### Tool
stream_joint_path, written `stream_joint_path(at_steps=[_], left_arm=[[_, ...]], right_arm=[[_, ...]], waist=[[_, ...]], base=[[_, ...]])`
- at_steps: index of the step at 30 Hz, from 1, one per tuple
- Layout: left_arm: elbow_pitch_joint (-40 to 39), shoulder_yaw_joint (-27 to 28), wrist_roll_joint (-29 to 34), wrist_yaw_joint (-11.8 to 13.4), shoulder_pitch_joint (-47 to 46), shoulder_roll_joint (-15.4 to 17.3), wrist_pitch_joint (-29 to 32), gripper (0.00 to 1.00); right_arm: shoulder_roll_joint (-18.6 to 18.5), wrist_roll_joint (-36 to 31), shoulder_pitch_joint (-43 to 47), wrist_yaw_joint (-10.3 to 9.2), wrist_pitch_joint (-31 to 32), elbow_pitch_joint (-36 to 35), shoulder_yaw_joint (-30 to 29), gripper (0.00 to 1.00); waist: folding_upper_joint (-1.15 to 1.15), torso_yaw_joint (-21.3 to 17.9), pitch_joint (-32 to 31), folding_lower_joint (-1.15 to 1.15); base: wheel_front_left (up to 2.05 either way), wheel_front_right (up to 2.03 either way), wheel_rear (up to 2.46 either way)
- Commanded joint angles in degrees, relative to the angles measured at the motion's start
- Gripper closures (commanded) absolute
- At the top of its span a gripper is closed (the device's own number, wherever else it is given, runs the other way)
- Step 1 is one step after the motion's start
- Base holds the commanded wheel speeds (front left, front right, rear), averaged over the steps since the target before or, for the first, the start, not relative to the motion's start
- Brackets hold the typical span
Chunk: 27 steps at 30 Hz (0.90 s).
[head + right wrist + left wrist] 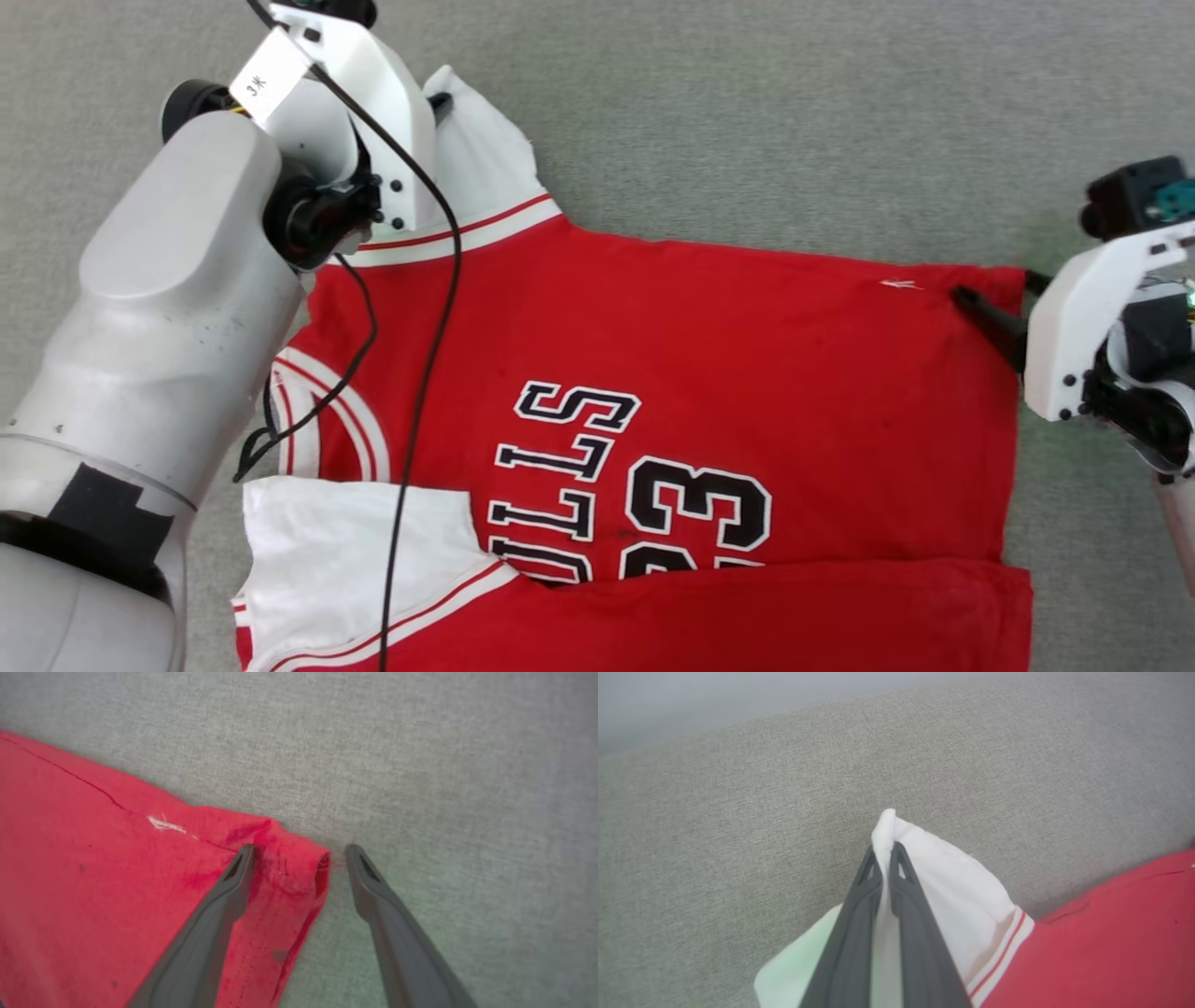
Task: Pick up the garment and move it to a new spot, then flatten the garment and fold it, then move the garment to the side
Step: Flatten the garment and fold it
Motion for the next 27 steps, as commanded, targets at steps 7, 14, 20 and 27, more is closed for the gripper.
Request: stream_joint_path(at_steps=[7, 14, 20, 27], left_arm=[[-2.2, -0.9, -1.4, -0.2, 1.7, -0.5, -2.0, 1.0], [-4.0, -1.2, -3.3, -0.2, 3.4, 0.6, -3.8, 1.0], [-6.6, -0.3, -5.4, -0.2, 8.1, 2.4, -7.9, 1.0], [-12.7, 0.6, -7.3, 0.7, 19.1, 5.9, -12.6, 1.0]], right_arm=[[-0.4, 3.1, -1.2, -0.01, 10.5, 8.6, 6.4, 0.91], [-1.5, 4.5, -4.8, -0.02, 8.4, 8.8, 5.7, 1.0], [-2.1, 4.1, -3.6, -0.02, 2.7, 4.7, 3.0, 1.0], [-1.2, 2.7, 5.7, -0.02, -1.1, -0.4, 0.7, 1.0]], waist=[[0.0, 2.1, 0.9, -0.01], [0.0, 2.8, -0.6, -0.01], [0.0, 3.2, -4.8, -0.01], [0.0, 3.6, -11.2, -0.01]], base=[[0.0, 0.0, 0.0], [0.0, 0.0, 0.0], [0.0, 0.0, 0.0], [0.0, 0.0, 0.0]])
